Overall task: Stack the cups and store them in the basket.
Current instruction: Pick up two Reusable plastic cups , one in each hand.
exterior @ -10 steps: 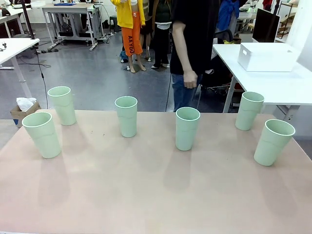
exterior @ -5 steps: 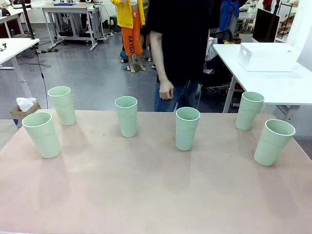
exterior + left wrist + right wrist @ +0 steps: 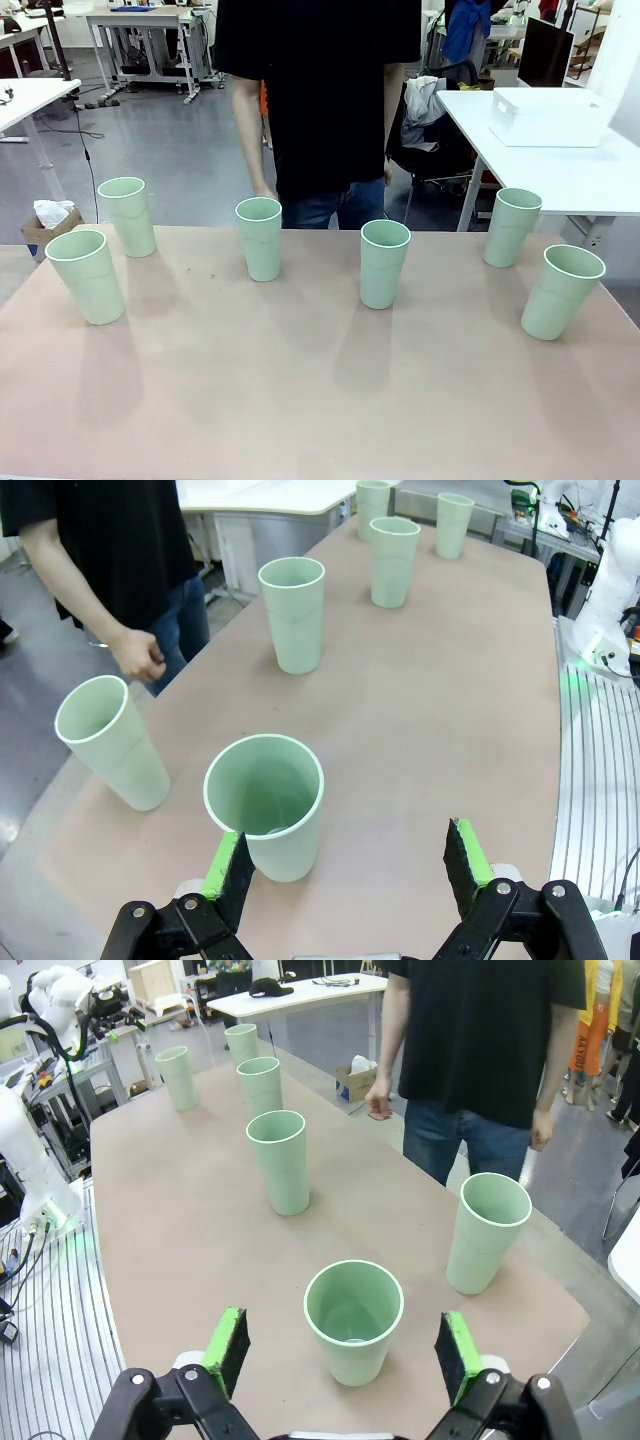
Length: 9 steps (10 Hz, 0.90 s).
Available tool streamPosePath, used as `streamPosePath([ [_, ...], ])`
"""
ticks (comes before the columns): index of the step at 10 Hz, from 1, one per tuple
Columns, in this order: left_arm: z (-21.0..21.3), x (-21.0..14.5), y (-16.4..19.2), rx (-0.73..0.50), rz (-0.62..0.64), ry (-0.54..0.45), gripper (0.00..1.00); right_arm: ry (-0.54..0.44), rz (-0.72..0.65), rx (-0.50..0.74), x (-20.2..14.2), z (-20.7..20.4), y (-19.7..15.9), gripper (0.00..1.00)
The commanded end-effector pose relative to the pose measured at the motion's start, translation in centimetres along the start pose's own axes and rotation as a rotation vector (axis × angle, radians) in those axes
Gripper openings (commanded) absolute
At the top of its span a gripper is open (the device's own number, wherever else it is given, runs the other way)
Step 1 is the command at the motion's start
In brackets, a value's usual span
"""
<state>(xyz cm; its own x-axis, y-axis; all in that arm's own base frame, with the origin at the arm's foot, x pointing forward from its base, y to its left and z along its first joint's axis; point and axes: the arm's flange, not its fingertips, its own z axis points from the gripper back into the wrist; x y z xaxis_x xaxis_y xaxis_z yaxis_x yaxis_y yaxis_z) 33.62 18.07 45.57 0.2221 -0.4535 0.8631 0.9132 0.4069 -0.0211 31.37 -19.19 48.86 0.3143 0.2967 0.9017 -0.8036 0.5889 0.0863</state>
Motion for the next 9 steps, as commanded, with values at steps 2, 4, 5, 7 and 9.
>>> streamPosePath([
  [2, -0.02, 0.06, -0.15, -0.003, -0.006, -0.012, 1.0, -0.02, 0.009, 0.001, 0.27, 0.03, -0.13, 1.0],
  [4, -0.02, 0.06, -0.15, -0.003, -0.006, -0.012, 1.0, -0.02, 0.009, 0.001, 0.27, 0.03, -0.13, 1.0],
  [5, -0.02, 0.06, -0.15, -0.003, -0.006, -0.012, 1.0, -0.02, 0.009, 0.001, 0.27, 0.03, -0.13, 1.0],
  [7, -0.02, 0.06, -0.15, -0.003, -0.006, -0.012, 1.0, -0.02, 0.009, 0.001, 0.27, 0.03, -0.13, 1.0],
  [9, -0.02, 0.06, -0.15, -0.003, -0.006, -0.012, 1.0, -0.02, 0.009, 0.001, 0.27, 0.03, -0.13, 1.0],
])
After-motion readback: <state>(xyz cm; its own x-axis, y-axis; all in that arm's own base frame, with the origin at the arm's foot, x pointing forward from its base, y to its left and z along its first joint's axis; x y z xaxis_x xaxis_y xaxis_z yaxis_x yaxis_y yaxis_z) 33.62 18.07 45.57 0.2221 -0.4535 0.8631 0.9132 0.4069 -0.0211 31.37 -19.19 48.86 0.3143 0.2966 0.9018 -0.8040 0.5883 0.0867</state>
